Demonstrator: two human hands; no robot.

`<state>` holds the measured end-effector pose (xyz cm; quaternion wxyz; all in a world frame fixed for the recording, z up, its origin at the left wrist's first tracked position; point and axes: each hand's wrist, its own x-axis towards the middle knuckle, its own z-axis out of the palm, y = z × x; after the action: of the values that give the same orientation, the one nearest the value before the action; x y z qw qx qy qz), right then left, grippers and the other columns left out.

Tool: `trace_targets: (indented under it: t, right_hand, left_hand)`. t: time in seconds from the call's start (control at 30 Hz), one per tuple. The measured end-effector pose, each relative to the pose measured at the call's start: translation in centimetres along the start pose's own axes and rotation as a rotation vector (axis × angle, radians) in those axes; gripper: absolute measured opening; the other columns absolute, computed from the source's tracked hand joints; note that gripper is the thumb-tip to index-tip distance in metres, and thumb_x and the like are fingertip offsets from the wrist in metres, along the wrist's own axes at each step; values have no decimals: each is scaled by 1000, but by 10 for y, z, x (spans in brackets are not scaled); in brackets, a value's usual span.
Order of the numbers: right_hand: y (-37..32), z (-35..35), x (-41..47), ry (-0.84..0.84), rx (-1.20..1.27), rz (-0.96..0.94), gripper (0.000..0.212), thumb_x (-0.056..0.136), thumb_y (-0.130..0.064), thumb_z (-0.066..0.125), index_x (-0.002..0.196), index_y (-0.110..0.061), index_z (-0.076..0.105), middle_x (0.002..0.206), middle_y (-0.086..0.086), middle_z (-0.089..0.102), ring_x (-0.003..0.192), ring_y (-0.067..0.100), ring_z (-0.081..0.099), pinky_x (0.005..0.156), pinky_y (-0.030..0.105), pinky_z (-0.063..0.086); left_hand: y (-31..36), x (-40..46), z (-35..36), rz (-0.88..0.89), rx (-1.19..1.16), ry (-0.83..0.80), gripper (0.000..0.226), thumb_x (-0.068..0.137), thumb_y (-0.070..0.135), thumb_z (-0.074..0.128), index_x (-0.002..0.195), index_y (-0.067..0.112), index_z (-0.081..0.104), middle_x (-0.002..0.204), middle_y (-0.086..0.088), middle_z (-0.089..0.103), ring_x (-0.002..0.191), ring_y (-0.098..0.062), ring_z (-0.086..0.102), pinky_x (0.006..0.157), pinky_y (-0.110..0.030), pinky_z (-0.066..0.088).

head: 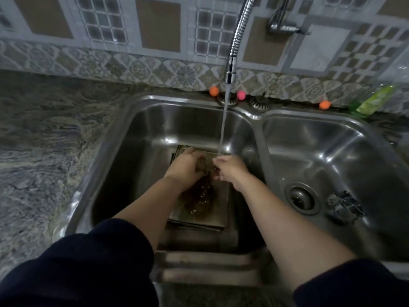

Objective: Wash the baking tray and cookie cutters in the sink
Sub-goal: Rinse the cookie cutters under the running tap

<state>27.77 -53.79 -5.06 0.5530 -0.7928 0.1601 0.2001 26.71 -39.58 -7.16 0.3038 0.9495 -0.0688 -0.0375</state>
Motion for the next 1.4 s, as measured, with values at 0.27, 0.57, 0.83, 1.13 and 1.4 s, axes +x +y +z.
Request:
trace_targets:
  t: [0.27, 0.57, 0.83, 1.13, 1.4]
  right_hand:
    - [-15, -42, 4, 66, 242, -42, 17, 90, -7, 63, 107, -2, 65, 102, 15, 68, 91, 23, 67, 83, 35, 57]
    - [-9, -33, -10, 52, 105, -103, 21, 86, -1, 64, 88, -22, 64, 101, 5, 67, 96, 19, 66, 90, 36, 55]
    - [-10, -27, -2, 46, 15, -75, 45, 77, 5, 71, 119, -7, 62, 90, 3, 68, 89, 18, 67, 86, 31, 56]
    - [-9, -22, -3, 196, -483, -381, 49, 82, 7, 61, 125, -16, 62, 114, -1, 55, 105, 16, 57, 81, 20, 42]
    - [1, -36, -10, 247, -882, -618, 55, 82, -12, 69, 134, -20, 52, 126, 1, 54, 118, 21, 48, 102, 35, 42]
  left_hand:
    - [43, 23, 2, -358, -822, 3, 32, 95, 14, 52, 126, 15, 57, 117, -5, 64, 96, -19, 66, 77, -29, 56]
    - [45, 23, 3, -477, -1046, 84, 24, 83, 17, 71, 107, 19, 67, 97, -2, 69, 81, -11, 68, 65, -21, 56]
    - [31, 18, 1, -201, -791, 210, 22, 78, 4, 74, 86, 24, 71, 86, 9, 72, 83, -2, 68, 74, -14, 54]
    - [26, 11, 2, -337, -797, 70, 46, 86, 22, 69, 129, 15, 58, 120, 1, 65, 106, -15, 63, 97, -34, 50]
    - [45, 5, 3, -253, -808, 184, 20, 85, 14, 68, 103, 23, 71, 92, 11, 71, 85, -2, 67, 84, -24, 54]
